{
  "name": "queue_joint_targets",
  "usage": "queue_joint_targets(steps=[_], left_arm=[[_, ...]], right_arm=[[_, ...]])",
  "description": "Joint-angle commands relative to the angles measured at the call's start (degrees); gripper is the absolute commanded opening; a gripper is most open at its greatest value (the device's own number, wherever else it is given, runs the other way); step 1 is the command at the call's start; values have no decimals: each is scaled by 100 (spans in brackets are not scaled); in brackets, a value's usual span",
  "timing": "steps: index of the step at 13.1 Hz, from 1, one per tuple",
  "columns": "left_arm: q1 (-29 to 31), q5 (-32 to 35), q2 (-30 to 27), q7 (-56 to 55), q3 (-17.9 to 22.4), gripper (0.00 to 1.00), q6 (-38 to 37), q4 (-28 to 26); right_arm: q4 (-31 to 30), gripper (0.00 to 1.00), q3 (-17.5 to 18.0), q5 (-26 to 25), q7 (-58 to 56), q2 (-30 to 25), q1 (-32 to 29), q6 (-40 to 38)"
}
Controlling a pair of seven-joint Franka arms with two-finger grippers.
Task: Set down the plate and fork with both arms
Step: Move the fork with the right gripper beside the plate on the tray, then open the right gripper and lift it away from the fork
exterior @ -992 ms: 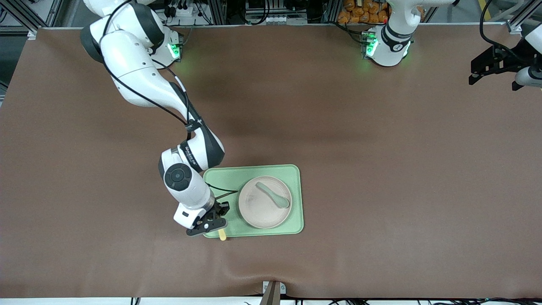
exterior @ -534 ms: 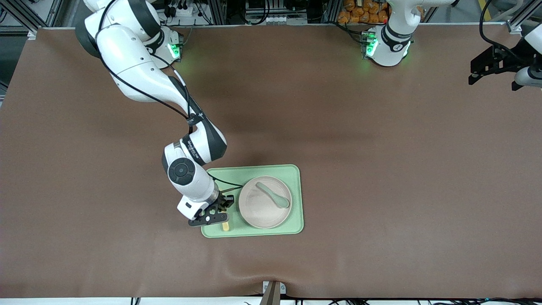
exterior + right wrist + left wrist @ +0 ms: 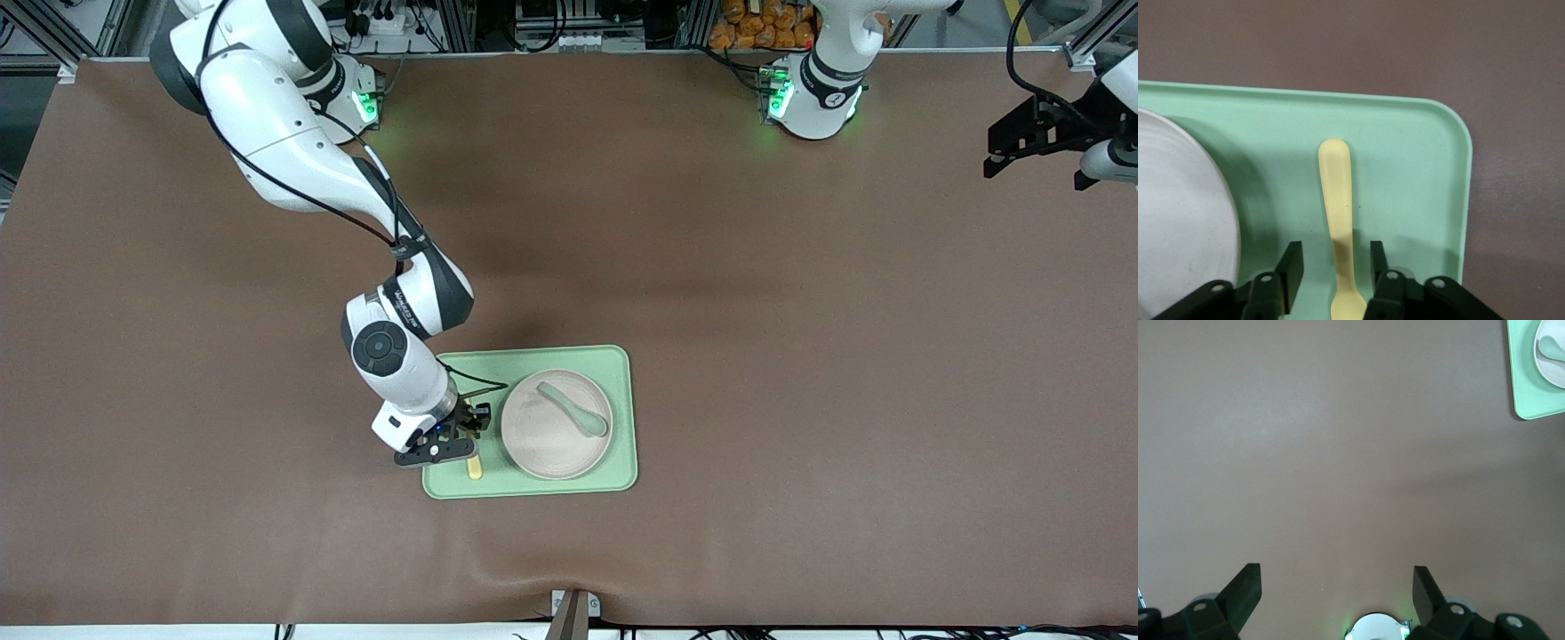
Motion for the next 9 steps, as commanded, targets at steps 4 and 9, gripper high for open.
queue_joint_targets(steps=[4,9], left_arm=[[19,-50,-14,25,-15,100,-90,74],[19,-50,-14,25,-15,100,-90,74]], right_arm=[[819,100,247,33,-17,-325,-528,-1490],[820,100,1048,-28,-17,-1054,-1749,-2148]])
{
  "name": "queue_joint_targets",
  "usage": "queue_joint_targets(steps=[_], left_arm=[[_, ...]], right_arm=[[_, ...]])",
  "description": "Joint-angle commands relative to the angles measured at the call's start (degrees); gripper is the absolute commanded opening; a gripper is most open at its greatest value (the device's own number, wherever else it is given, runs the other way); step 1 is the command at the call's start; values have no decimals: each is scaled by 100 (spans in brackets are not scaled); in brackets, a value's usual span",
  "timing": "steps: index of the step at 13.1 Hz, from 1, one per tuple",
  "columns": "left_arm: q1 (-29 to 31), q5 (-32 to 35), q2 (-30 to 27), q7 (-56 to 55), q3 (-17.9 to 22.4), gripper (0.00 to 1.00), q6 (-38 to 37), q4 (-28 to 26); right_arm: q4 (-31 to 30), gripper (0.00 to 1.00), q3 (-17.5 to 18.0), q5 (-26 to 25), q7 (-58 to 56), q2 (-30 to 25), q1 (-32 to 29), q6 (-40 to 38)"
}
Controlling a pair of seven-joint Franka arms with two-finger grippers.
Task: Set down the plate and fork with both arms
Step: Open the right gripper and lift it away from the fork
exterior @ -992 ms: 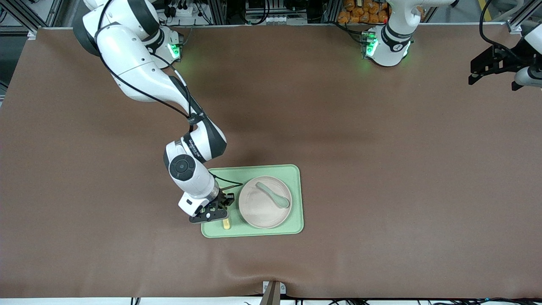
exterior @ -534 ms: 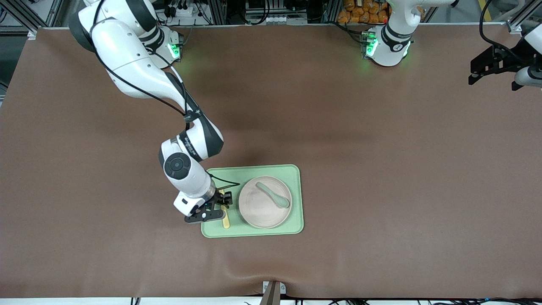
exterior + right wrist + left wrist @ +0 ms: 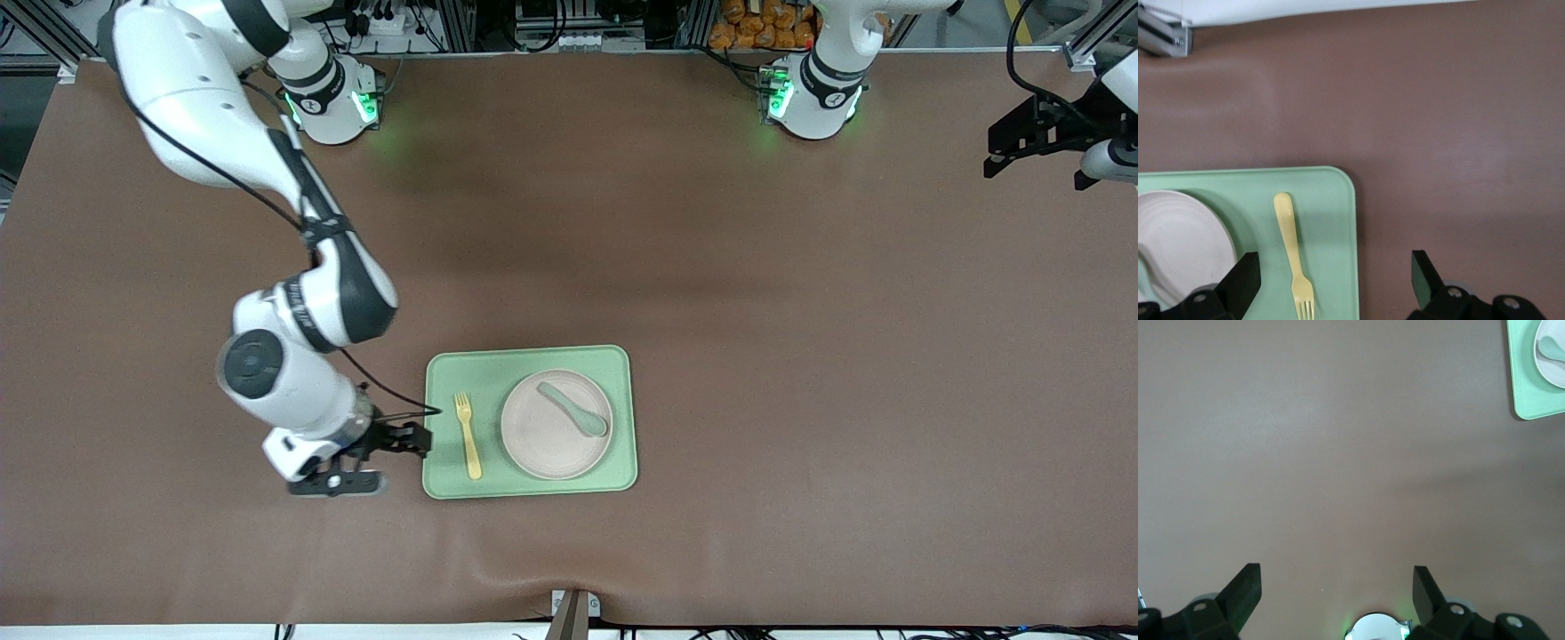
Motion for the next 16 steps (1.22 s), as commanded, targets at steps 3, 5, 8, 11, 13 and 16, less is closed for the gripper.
queue_joint_targets(steps=[3,5,8,11,13,16], left_arm=[[28,-50,-14,25,-15,100,-90,71],[27,-50,-14,25,-15,100,-90,71],[28,-50,-14,25,-6,100,-90,71],[45,-58,-14,25,-6,100,-90,71],[45,-50,-14,25,-6,100,-90,71],[45,-58,-14,25,-6,100,-90,71]], right_arm=[[-126,100,506,19,-150,-979,-883,-1294],[224,100,472,20,-318,-1330,-955,-2084],[472,100,358,28,-275,-1883,-999,-3429],[210,100,-256,325,-344,-2595,-946,-4073],[-893,100,-652,573,-510,-3411,-859,-3691],[-2740,100,-812,600,-1047,-4695,-841,-2820]])
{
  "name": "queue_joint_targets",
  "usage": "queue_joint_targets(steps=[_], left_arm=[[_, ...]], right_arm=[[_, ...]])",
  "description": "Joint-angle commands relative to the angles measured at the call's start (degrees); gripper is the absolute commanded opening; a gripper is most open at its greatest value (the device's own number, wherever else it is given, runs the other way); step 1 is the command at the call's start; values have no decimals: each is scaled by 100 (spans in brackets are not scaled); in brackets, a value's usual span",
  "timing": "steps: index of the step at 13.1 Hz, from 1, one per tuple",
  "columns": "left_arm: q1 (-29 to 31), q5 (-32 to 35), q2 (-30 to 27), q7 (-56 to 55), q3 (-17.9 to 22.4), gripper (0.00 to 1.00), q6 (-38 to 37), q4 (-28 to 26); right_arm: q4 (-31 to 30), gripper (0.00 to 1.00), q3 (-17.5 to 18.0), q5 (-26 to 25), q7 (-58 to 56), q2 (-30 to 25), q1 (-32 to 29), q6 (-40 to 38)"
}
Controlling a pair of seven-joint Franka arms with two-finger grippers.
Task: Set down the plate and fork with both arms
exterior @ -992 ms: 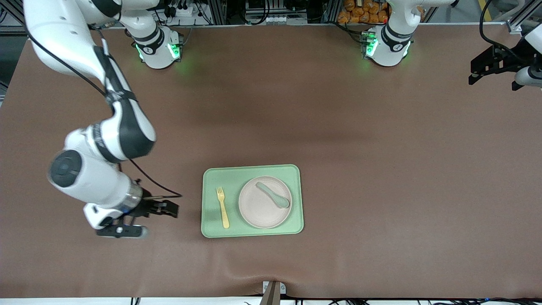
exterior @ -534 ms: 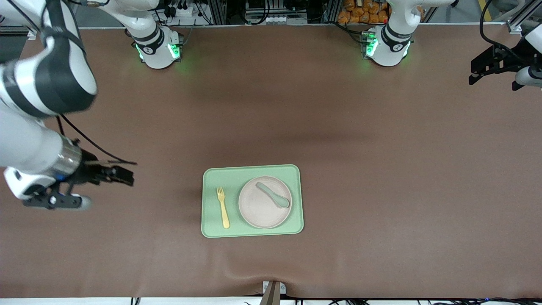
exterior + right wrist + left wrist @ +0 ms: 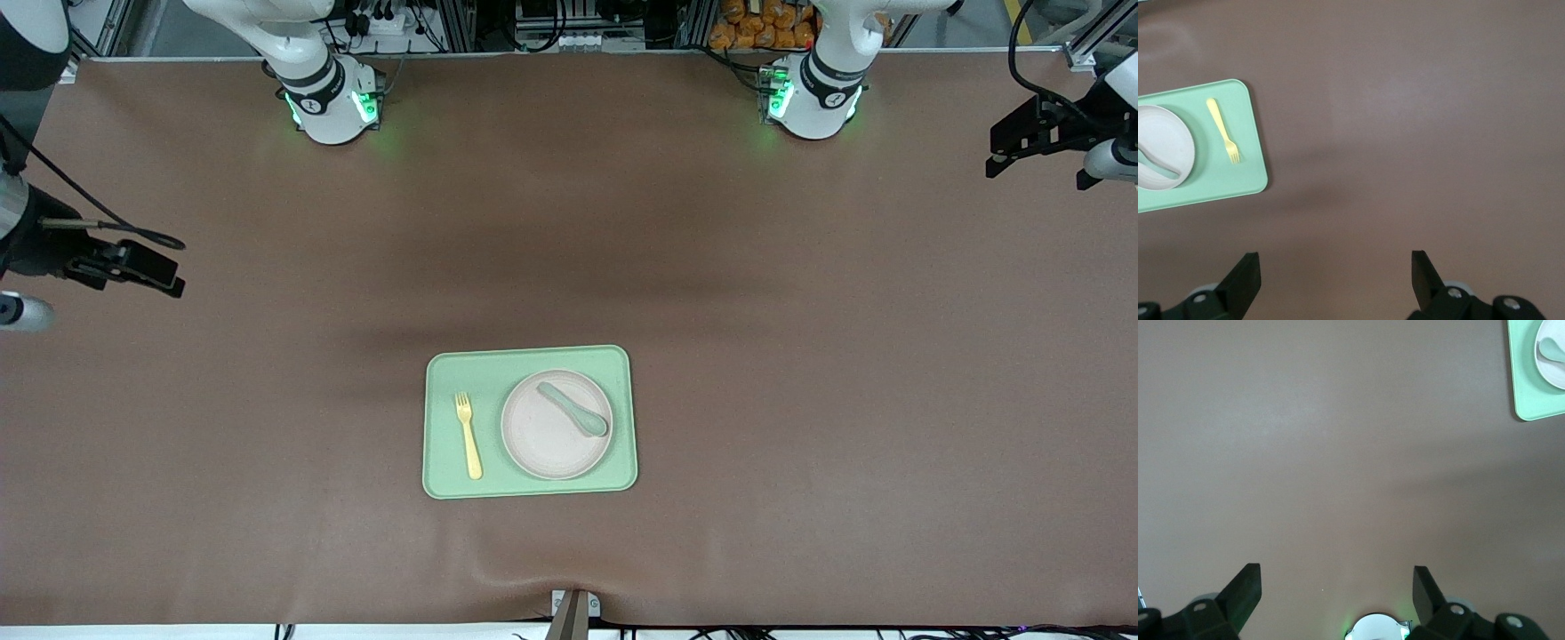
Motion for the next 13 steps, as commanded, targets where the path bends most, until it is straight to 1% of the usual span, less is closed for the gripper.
queue_joint_targets(steps=[1,4,6,9,11,12,13], left_arm=[[36,-59,-14,25,-16,100,-90,61],[36,-59,-14,25,-16,100,-90,61],[45,-59,-6,25,-16,100,-90,61],[62,-50,-6,25,2,100,-90,61],[71,-41,3,25,11,100,-81,61],[71,-41,3,25,19,100,-81,61],[63,-41,3,25,19,100,-81,61]], right_arm=[[-1848,100,-140,87,-215,-1341,73,624],[-2113,100,-132,87,-172,-1536,82,633],[-2000,100,-123,43,-145,-1484,143,607],[-1193,100,-132,-18,-189,-992,82,545],[-797,100,-140,-114,-154,-772,82,537],[-656,100,-149,-80,-162,-684,73,536],[-654,100,-167,-97,-162,-692,108,510]])
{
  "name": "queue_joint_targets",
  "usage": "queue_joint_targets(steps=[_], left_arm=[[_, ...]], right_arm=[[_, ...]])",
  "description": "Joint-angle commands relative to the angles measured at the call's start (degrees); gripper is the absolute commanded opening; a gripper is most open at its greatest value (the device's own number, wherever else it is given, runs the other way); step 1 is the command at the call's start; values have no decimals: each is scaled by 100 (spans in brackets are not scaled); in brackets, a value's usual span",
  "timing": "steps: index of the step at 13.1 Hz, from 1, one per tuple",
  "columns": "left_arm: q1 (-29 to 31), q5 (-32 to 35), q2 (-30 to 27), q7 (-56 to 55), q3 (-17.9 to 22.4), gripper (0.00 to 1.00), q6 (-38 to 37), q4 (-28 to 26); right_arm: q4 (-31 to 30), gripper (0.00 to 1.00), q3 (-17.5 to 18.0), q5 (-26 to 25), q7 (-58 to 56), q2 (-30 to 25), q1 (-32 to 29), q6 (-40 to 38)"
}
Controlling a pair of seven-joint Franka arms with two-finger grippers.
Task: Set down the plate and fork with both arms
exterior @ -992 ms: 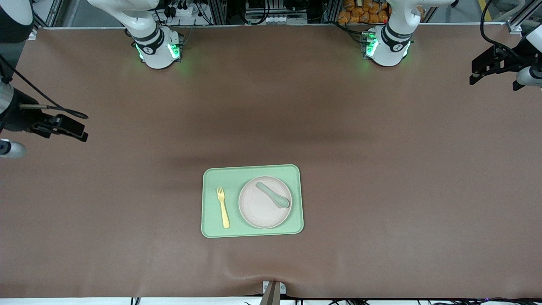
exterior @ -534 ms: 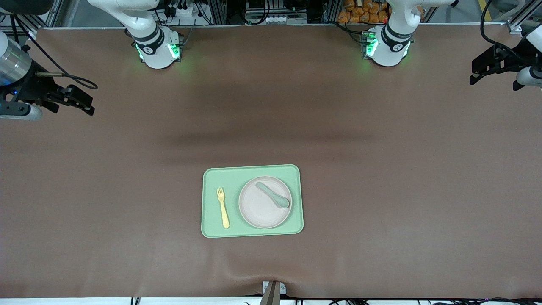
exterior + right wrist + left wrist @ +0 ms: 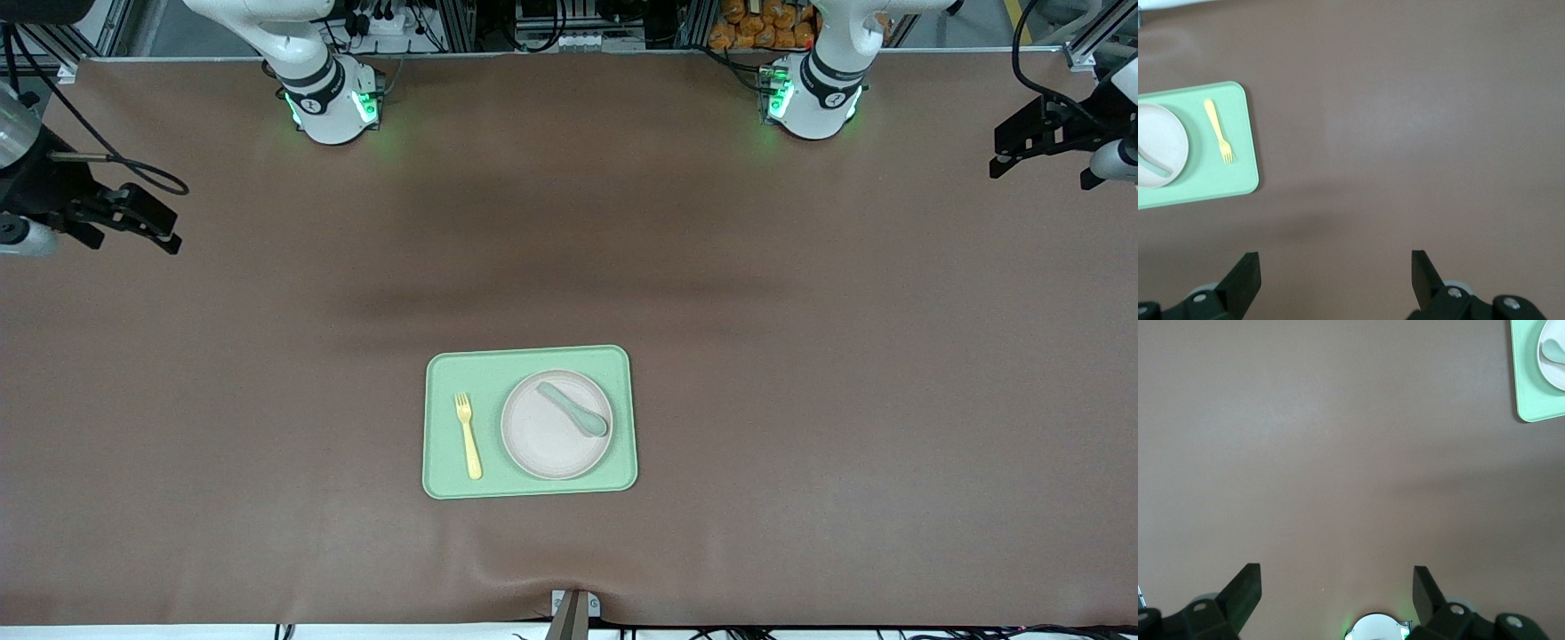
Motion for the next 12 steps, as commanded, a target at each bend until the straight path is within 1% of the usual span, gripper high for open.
queue_joint_targets(steps=[1,2,8,10,12], left_arm=[[36,-41,3,25,-9,100,-81,61],[36,-41,3,25,-9,100,-81,61],[27,-50,-6,8,-36,100,-81,61],[27,-50,-6,8,-36,100,-81,61],[27,-50,-14,8,-36,100,-81,61]], right_arm=[[400,100,-61,-69,-22,231,88,-321],[408,100,-61,-86,-30,231,97,-480],[444,100,-52,-165,-92,231,115,-490],[444,100,-17,-498,-100,231,202,-508],[444,100,-25,-430,-91,231,177,-525]])
